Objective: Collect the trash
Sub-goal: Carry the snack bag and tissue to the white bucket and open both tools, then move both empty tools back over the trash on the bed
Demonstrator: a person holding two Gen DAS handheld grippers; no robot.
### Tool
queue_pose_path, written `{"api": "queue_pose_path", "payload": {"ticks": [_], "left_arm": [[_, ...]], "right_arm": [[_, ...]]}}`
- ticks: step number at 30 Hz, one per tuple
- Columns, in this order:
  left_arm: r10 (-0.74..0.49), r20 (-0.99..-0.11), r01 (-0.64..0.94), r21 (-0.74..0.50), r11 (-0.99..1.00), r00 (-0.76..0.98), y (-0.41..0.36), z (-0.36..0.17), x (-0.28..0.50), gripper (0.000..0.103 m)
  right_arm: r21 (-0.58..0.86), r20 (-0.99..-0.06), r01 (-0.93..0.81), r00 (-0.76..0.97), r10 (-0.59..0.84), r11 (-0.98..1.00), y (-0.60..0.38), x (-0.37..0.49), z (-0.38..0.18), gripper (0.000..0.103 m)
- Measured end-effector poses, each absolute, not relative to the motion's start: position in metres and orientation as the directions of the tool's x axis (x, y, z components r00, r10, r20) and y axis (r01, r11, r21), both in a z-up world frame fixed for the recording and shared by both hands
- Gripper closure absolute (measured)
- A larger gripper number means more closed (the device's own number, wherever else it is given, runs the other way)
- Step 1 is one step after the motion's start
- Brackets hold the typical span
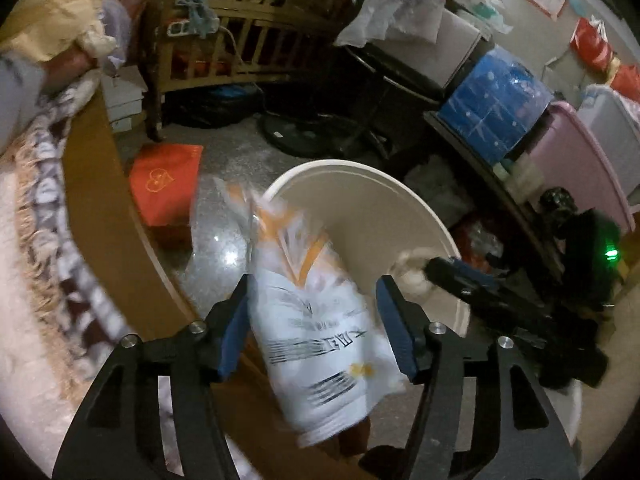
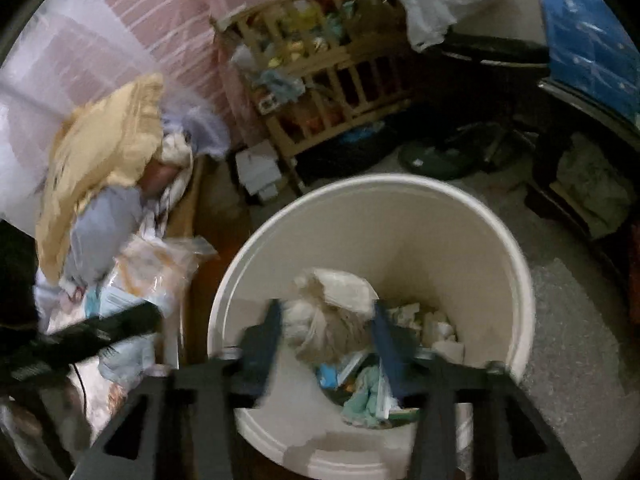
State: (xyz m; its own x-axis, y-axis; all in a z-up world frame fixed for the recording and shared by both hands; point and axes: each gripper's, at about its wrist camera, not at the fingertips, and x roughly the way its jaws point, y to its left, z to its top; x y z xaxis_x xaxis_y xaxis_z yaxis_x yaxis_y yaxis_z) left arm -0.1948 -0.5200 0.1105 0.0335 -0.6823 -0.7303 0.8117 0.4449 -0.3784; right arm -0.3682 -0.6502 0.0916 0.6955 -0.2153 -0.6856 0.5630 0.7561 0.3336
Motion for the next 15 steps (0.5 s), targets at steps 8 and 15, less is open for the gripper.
{"api": "queue_pose_path", "payload": {"ticks": [8, 15], "left_arm": [[-0.649, -0.757, 0.806, -0.336, 0.487, 0.077, -0.512, 0.105, -0.2, 0.043], [-0.608, -0.766, 0.783, -0.242, 0.573, 0.208, -0.467, 0.109, -0.196, 0.043]], "right_arm": [[0.342, -0.681, 0.576, 0.696, -0.226, 0.743, -0.66, -0.378, 0.095, 0.04], [0.293, -0.667, 0.517, 0.713, -0.216, 0.804, -0.632, -0.367, 0.099, 0.04]]}}
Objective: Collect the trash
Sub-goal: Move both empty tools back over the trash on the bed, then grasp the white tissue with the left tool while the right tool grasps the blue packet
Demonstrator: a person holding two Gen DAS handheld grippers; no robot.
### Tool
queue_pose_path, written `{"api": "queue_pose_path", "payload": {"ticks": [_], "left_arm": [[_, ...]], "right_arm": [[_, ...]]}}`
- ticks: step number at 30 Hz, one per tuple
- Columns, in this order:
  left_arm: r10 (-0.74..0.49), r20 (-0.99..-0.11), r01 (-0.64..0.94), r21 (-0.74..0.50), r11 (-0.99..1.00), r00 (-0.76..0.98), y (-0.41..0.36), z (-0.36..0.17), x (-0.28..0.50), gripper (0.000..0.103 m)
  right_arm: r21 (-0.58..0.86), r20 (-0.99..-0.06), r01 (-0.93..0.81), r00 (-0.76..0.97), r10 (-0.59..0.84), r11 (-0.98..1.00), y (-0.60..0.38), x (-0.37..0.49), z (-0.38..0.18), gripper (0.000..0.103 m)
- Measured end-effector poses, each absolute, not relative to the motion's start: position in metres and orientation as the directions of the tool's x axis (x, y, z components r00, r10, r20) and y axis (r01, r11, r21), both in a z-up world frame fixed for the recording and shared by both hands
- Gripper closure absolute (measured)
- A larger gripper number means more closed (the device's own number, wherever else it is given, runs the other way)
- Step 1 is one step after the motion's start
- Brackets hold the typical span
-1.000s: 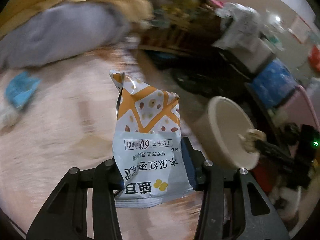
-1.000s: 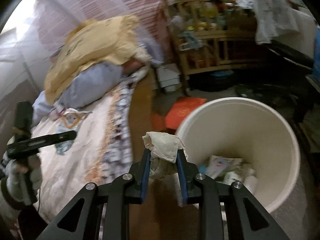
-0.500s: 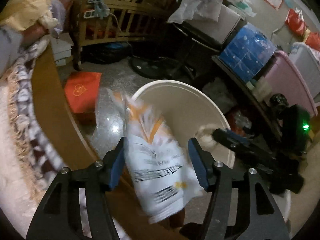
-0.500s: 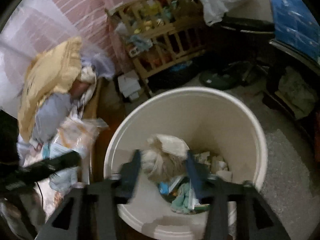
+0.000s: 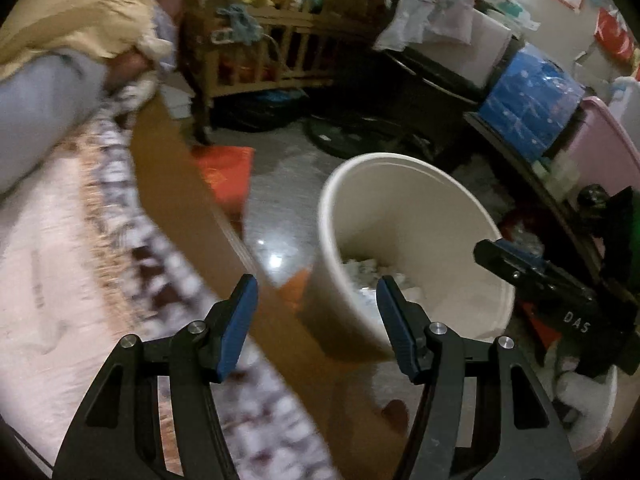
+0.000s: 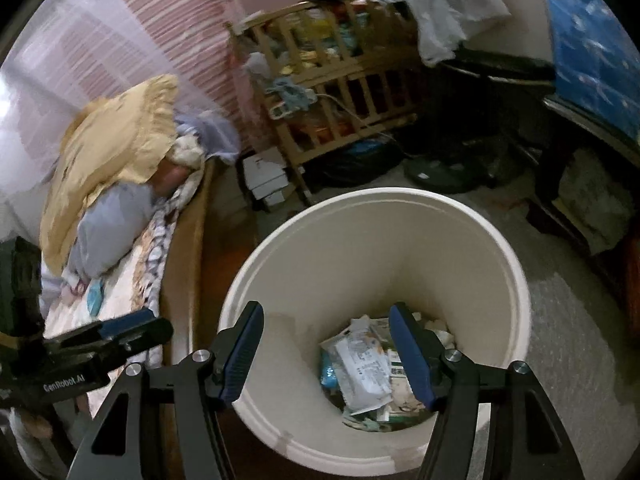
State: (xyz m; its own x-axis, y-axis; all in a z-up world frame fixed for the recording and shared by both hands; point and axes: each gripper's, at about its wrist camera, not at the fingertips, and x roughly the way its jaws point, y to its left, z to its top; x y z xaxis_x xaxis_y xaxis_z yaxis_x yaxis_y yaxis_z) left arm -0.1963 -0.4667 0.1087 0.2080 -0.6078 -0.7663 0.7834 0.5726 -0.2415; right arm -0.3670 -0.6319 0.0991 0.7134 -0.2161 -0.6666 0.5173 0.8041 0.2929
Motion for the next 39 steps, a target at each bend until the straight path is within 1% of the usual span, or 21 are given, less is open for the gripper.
{"api": "queue_pose_path", "payload": {"ticks": [8, 12, 15, 18, 24, 33, 39], "left_arm": [[-0.548, -0.76, 0.731, -0.144, 0.667, 0.35, -0.399, 0.113, -0.18, 0.043], [-0.519, -0.745, 0.689, -0.111, 0.717, 0.42, -0.363, 0.119, -0.168, 0.043], [-0.493, -0.733, 0.656, -0.084, 0.75, 0.469, -0.333, 0.122, -0.157, 0.043], [-0.463, -0.726, 0.62, -0.064, 0.782, 0.509, -0.304, 0.124, -0.144, 0.043], [-0.412, -0.724, 0.545, -0.058, 0.836, 0.554, -0.247, 0.121, -0.115, 0.043], [-0.323, -0.761, 0.402, -0.089, 0.911, 0.563, -0.147, 0.095, -0.059, 0.043], [-0.285, -0.778, 0.333, -0.104, 0.937, 0.56, -0.104, 0.08, -0.029, 0.043]], "right_arm": [[0.192, -0.639, 0.422, 0.739, -0.213, 0.886, -0.579, -0.34, 0.107, 0.039], [0.158, -0.634, 0.357, 0.752, -0.183, 0.921, -0.546, -0.323, 0.112, 0.034], [0.176, -0.639, 0.299, 0.76, -0.122, 0.938, -0.52, -0.307, 0.116, 0.034], [0.159, -0.649, 0.256, 0.754, -0.094, 0.954, -0.493, -0.291, 0.12, 0.034], [0.188, -0.669, 0.17, 0.743, -0.001, 0.967, -0.44, -0.246, 0.12, 0.033], [0.179, -0.704, 0.02, 0.701, 0.114, 0.984, -0.365, -0.165, 0.116, 0.033], [0.203, -0.723, -0.046, 0.666, 0.182, 0.978, -0.331, -0.101, 0.102, 0.033]]}}
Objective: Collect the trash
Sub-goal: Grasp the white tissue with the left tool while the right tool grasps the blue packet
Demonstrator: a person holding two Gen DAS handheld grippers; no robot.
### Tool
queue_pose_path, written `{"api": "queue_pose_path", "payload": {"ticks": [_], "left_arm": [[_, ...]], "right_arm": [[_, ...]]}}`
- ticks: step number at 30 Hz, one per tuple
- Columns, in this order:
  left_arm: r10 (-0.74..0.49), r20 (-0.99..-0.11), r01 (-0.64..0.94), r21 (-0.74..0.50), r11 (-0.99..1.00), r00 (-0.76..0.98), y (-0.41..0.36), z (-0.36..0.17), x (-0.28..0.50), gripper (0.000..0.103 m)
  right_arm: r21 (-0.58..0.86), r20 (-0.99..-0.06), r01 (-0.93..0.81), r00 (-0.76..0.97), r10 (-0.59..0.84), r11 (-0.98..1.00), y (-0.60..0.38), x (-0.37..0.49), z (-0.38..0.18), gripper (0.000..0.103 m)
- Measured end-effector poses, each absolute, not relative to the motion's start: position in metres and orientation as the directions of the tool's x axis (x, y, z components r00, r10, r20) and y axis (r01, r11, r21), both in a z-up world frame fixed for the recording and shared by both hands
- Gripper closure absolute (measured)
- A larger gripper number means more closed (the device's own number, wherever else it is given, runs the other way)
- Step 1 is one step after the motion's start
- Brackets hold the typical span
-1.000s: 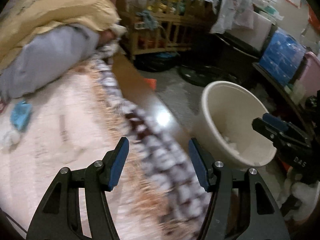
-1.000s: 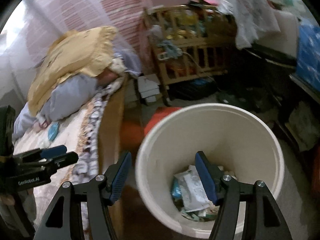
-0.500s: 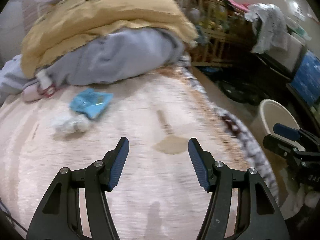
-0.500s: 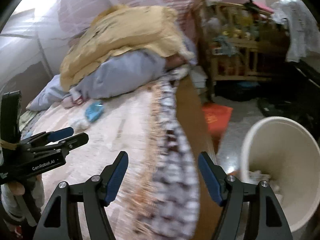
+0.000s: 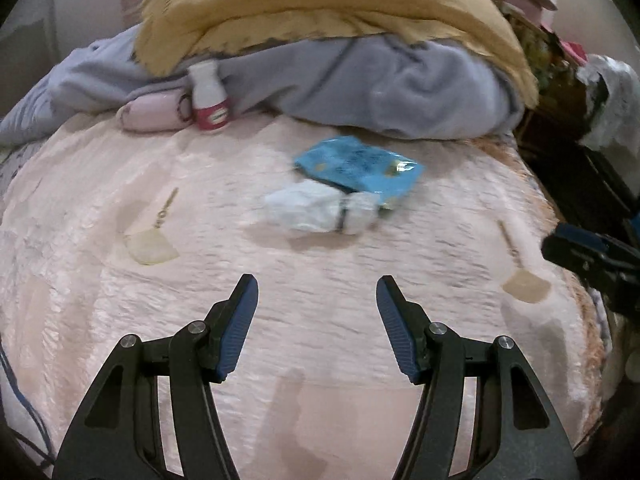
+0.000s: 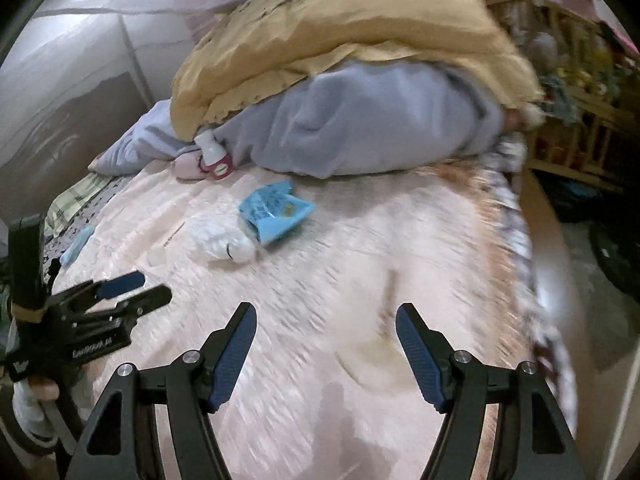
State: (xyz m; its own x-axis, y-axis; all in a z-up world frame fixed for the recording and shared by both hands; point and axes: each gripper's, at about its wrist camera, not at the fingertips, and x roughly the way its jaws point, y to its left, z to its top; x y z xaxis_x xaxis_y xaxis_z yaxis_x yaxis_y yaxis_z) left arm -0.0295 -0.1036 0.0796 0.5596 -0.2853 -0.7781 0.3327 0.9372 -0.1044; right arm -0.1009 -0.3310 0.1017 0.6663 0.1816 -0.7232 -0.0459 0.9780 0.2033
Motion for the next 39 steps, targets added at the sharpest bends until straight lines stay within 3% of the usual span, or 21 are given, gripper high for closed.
{"api": "queue_pose_path", "payload": {"ticks": [10, 20, 23, 26, 27, 37, 38, 39], "left_arm": [[-0.369, -0.792, 0.31, -0.238, 0.92, 0.486, -0.084, 0.059, 0.017, 0.043], [-0.408, -0.789, 0.319, -0.282, 0.905, 0.459, -0.091, 0.052, 0.037, 0.042], [-0.411, -0.788, 0.309, -0.293, 0.905, 0.457, -0.097, 0.047, 0.044, 0.039], [-0.413, -0.781, 0.296, -0.302, 0.906, 0.469, -0.105, 0.043, 0.051, 0.037], [-0.414, -0.779, 0.289, -0.307, 0.907, 0.472, -0.107, 0.042, 0.053, 0.036], [-0.429, -0.766, 0.204, -0.378, 0.903, 0.478, -0.137, 0.025, 0.087, 0.036], [-0.433, -0.765, 0.2, -0.386, 0.901, 0.477, -0.14, 0.023, 0.088, 0.04], [-0.443, -0.76, 0.204, -0.395, 0.896, 0.476, -0.142, 0.021, 0.087, 0.056]], "right_arm": [[0.115, -0.754, -0.175, 0.625, 0.201, 0.978, -0.278, 0.016, 0.082, 0.025], [0.001, -0.83, -0.277, 0.535, 0.156, 0.961, -0.245, 0.094, 0.04, 0.021], [0.04, -0.841, -0.254, 0.513, 0.169, 0.967, -0.252, 0.097, 0.028, 0.035], [0.103, -0.803, -0.235, 0.554, 0.22, 0.966, -0.27, 0.079, 0.037, 0.067], [0.114, -0.795, -0.229, 0.562, 0.227, 0.967, -0.275, 0.073, 0.04, 0.07], [0.176, -0.723, -0.188, 0.641, 0.257, 0.966, -0.316, -0.011, 0.078, 0.071], [0.183, -0.719, -0.183, 0.645, 0.259, 0.966, -0.319, -0.018, 0.081, 0.071], [0.195, -0.717, -0.178, 0.645, 0.264, 0.965, -0.324, -0.029, 0.083, 0.071]]}}
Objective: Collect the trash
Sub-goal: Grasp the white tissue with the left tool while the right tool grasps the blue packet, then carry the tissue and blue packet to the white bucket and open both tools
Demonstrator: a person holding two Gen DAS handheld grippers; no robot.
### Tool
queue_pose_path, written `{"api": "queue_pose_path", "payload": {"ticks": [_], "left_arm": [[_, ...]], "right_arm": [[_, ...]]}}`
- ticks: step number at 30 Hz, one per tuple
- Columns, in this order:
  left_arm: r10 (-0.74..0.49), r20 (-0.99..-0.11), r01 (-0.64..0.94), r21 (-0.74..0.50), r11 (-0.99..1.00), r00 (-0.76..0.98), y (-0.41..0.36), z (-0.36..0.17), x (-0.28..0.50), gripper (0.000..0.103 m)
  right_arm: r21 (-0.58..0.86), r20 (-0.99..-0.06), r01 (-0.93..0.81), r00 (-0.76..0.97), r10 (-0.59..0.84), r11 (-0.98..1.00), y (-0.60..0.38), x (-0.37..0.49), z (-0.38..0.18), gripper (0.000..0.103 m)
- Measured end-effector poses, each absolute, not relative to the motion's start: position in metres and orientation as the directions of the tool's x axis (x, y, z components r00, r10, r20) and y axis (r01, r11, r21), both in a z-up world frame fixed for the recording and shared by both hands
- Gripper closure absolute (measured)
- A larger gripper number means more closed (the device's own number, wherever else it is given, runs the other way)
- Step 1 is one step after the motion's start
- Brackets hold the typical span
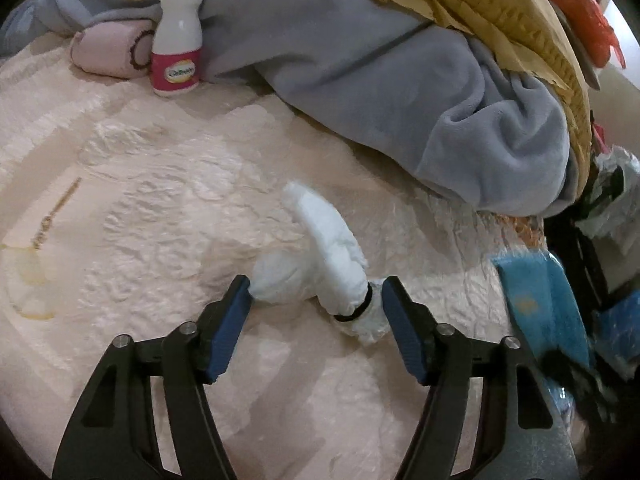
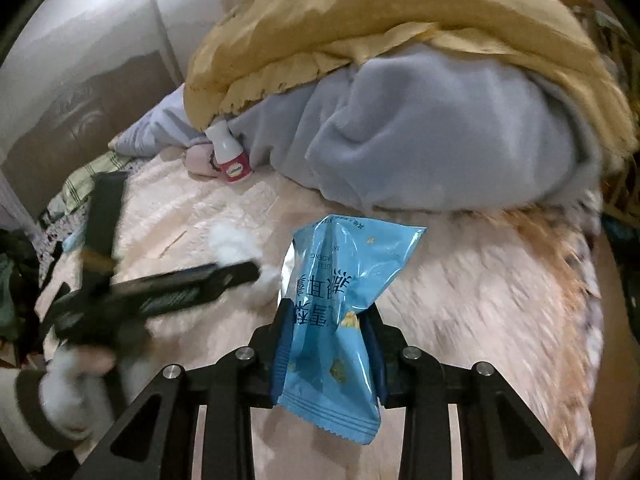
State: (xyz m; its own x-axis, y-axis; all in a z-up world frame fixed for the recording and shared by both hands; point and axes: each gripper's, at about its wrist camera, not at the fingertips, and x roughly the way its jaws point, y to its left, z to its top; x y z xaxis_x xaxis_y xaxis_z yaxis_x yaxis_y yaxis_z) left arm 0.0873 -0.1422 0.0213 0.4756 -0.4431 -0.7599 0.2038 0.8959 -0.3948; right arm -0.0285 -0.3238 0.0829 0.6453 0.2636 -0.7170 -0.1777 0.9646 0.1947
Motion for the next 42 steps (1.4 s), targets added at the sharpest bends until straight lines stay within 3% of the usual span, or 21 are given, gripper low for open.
{"api": "queue_pose_path", "payload": {"ticks": [2, 6, 26, 42], "left_arm": [[-0.47, -0.757, 0.234, -0.407, 0.883, 0.455, -0.151, 0.02, 0.09, 0.079], [-0.486, -0.748, 0.256, -0.413, 0.874, 0.451, -0.159, 0.033, 0.075, 0.086], [-0.538, -0.73, 0.561, -0.256, 0.787, 0.422, -0.249, 0.108, -0.088, 0.086], [-0.636, -0.716, 0.725, -0.271, 0.633, 0.288, -0.38, 0.125, -0.158, 0.086]], "right_arm": [[0.207, -0.711, -0.168, 0.651, 0.266, 0.964, -0.33, -0.046, 0.087, 0.071], [0.222, -0.696, -0.152, 0.668, 0.266, 0.963, -0.343, -0.077, 0.095, 0.071], [0.278, -0.653, 0.001, 0.734, 0.188, 0.961, -0.408, -0.207, 0.116, 0.071], [0.246, -0.661, 0.24, 0.75, -0.018, 0.939, -0.524, -0.31, 0.128, 0.071]]}}
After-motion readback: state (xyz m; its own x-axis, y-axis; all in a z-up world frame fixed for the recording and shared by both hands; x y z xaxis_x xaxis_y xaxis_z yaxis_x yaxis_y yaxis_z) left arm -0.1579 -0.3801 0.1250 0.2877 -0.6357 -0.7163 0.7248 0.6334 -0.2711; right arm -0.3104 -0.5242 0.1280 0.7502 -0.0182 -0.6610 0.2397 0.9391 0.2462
